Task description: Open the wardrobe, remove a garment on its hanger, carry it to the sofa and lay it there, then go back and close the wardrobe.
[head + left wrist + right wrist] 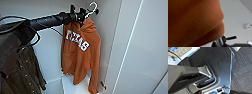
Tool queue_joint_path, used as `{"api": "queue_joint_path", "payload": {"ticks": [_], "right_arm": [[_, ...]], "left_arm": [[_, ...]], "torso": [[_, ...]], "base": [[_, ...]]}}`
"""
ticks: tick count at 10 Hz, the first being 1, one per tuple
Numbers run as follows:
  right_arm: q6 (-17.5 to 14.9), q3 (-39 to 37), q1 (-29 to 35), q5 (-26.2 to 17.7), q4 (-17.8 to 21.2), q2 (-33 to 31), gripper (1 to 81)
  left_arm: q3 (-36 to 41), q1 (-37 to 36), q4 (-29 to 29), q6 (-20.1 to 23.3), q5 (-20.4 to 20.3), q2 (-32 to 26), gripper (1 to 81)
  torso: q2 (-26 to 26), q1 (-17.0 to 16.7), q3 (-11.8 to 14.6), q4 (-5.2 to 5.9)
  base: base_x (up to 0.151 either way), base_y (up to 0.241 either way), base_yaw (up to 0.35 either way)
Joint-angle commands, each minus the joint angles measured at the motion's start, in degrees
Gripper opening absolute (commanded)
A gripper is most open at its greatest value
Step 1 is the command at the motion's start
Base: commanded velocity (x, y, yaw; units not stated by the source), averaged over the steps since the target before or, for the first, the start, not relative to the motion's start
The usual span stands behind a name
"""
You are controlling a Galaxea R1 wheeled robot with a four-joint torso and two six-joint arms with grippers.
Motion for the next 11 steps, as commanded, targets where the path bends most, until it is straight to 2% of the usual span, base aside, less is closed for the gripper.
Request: {"api": "queue_joint_path", "payload": {"ticks": [1, 3, 5, 7, 9, 10, 11], "right_arm": [[-0.04, 0.49, 1.89, -3.46, 0.39, 0.29, 81.1], [-0.04, 0.57, 1.97, -3.46, 0.39, 0.38, 81.1], [-0.04, 0.57, 1.89, -3.46, 0.39, 0.38, 81.1], [-0.04, 0.57, 1.98, -3.46, 0.39, 0.47, 81.1], [0.05, 0.57, 1.98, -3.46, 0.57, 0.29, 81.1], [0.05, 0.57, 1.98, -3.46, 0.48, 0.38, 81.1], [0.05, 0.57, 1.98, -3.46, 0.49, 0.38, 81.1]], "left_arm": [[0.83, -13.50, 3.03, 1.71, -3.19, -1.51, 1.0], [1.72, -13.42, 3.11, 1.71, -2.92, -2.29, 1.0], [2.51, -13.42, 3.72, 1.80, -2.74, -2.83, 1.0], [3.47, -13.16, 3.99, 1.80, -2.74, -3.36, 1.0], [4.61, -13.16, 4.08, 1.80, -2.57, -4.06, 1.0], [4.62, -13.16, 4.70, 1.80, -2.57, -4.15, 1.0], [4.88, -13.16, 4.87, 1.80, -2.57, -4.15, 1.0]], "torso": [[0.00, 0.00, 0.00, 0.00], [0.00, 0.00, 0.00, 0.00], [0.00, 0.00, 0.00, 4.03], [0.00, 0.00, 0.00, 6.87], [0.00, 0.00, 0.00, 10.59], [0.00, 0.00, 0.00, 7.30], [0.00, 0.02, 0.00, 9.16]], "base": [[0.000, 0.000, 0.000], [0.000, 0.000, 0.000], [0.000, 0.000, 0.000], [0.000, 0.000, 0.000], [0.000, 0.000, 0.000], [0.000, 0.000, 0.000], [0.000, 0.000, 0.000]]}}
